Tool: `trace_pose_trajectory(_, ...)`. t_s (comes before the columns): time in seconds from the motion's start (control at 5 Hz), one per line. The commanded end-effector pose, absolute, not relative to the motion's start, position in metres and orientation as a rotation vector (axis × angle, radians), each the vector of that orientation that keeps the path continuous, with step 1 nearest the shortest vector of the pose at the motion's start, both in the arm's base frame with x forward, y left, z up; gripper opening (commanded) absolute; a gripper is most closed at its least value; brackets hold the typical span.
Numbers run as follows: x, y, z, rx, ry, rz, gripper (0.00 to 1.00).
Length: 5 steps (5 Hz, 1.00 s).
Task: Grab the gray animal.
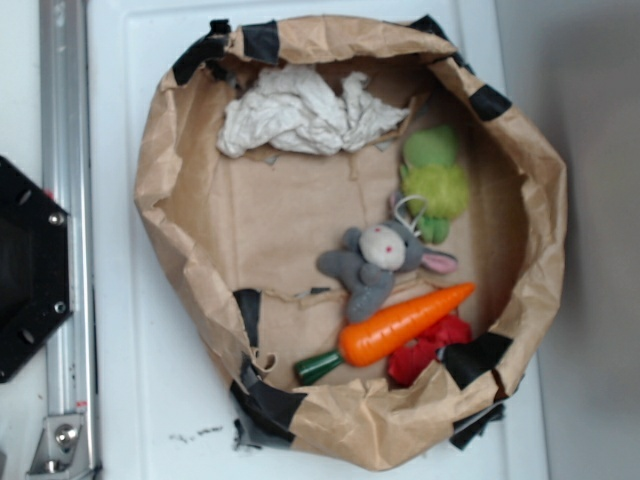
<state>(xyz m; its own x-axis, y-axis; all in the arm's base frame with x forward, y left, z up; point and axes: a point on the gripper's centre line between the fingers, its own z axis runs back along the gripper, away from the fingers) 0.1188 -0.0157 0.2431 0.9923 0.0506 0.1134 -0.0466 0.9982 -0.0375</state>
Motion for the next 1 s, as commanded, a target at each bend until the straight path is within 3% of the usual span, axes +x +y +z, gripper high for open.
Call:
trace_pose_trajectory(0.0,0.119,-0.016,0.243,-0.035,-0.115,0.049,1.00)
trace_pose_trajectory(0.2,0.169,-0.002,0.197,-0.091,-0.168,0.232,1.00)
trace_pose_trajectory(0.4,0.212,0.002,0.173,0.006,-0.053,0.312,1.00)
trace_pose_trajectory(0.6,0.243,0.001,0.147,-0.136,-0.183,0.419,1.00)
trace_pose_trajectory(0.8,0.261,-0.008,0.102,-0.214,-0.205,0.408,1.00)
